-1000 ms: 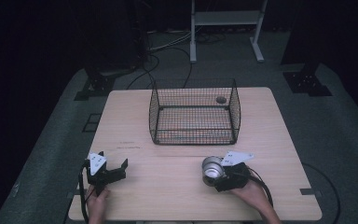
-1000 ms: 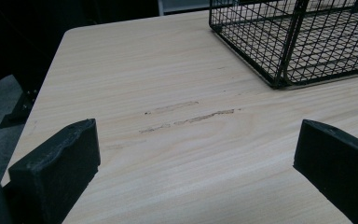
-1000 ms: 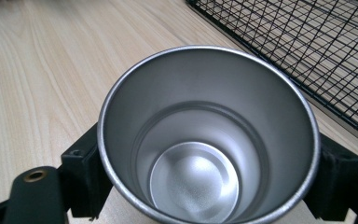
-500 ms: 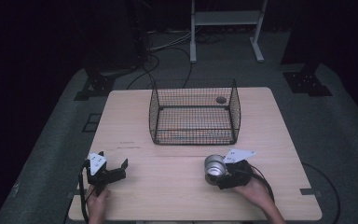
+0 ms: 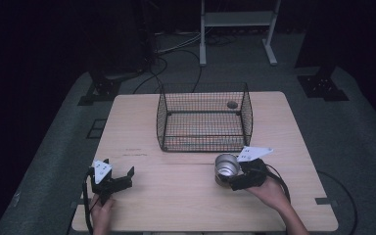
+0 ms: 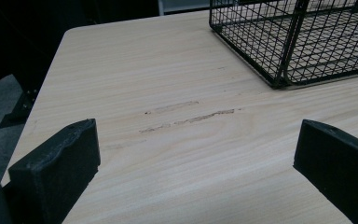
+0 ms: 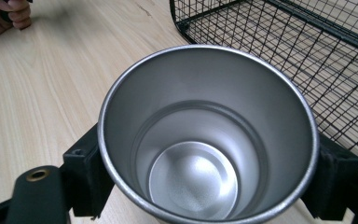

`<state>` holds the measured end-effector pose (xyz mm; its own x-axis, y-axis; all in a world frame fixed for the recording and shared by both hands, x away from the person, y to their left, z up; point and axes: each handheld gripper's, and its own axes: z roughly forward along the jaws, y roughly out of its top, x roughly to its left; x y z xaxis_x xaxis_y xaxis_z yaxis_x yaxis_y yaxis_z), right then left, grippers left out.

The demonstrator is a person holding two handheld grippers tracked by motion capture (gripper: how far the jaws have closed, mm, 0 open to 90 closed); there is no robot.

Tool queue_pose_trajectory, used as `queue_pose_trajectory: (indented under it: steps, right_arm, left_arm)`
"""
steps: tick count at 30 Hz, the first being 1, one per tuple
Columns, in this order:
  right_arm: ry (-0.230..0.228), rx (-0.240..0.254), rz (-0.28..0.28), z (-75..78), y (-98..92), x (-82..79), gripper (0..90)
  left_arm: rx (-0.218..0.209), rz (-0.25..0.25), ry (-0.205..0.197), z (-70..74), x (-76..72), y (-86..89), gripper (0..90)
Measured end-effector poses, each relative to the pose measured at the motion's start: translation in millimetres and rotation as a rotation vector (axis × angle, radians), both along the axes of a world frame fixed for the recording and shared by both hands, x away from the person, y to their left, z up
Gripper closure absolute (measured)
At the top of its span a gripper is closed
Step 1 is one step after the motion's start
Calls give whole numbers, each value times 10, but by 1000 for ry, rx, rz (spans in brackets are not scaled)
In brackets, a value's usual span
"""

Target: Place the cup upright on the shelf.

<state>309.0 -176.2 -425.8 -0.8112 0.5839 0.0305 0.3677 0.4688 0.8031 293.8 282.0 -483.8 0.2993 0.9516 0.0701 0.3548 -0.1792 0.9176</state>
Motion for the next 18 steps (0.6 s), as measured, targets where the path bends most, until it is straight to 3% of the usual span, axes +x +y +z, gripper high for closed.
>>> queue_pose_trajectory:
  steps: [18]
  right_arm:
    - [-28, 1, 25, 297, 71, 102, 180]
  left_arm:
    - [1, 0, 1, 0, 0, -1, 0]
